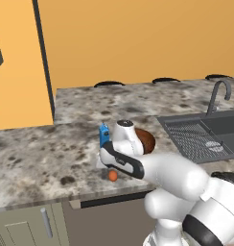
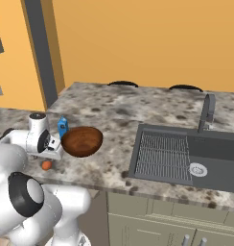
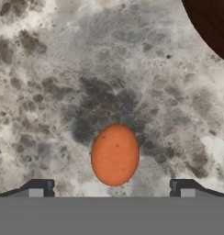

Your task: Gather the eggs and milk located in the vicinity of the sink area and place them right next to the bowl.

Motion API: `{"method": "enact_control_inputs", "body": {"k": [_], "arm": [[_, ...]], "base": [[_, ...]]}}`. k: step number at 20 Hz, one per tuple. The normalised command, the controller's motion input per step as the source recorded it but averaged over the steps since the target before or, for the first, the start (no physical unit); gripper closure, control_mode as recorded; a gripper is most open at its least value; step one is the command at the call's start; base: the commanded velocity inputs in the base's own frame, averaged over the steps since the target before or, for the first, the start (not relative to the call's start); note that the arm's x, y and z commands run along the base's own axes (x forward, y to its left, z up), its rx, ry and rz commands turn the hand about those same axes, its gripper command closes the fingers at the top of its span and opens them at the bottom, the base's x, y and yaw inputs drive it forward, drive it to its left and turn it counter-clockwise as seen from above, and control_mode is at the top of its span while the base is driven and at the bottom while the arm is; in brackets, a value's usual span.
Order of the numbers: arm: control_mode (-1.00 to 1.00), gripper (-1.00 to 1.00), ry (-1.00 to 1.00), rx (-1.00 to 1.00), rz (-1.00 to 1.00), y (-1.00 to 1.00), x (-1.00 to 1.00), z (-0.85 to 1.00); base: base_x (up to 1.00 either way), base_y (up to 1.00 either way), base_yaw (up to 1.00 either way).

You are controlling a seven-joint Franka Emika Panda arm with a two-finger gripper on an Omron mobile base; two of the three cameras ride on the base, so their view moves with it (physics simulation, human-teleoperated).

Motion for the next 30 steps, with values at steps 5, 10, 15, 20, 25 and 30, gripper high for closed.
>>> {"method": "enact_control_inputs", "body": {"k": [5,10,15,20,25,30], "arm": [[-1.00,-1.00,0.09,0.00,-0.11,0.02,-0.19,-0.26],[-1.00,-1.00,0.00,0.00,-0.13,0.00,0.10,-0.03],[-1.00,-1.00,0.00,0.00,-0.10,0.00,0.16,-0.11],[-1.00,-1.00,0.00,0.00,-0.08,0.00,0.00,-0.28],[-1.00,-1.00,0.00,0.00,-0.04,0.00,0.00,-0.10],[-1.00,1.00,0.00,0.00,0.00,0.00,0.00,0.00]], "base": [[0.00,0.00,0.00],[0.00,0.00,0.00],[0.00,0.00,0.00],[0.00,0.00,0.00],[0.00,0.00,0.00],[0.00,0.00,0.00]]}}
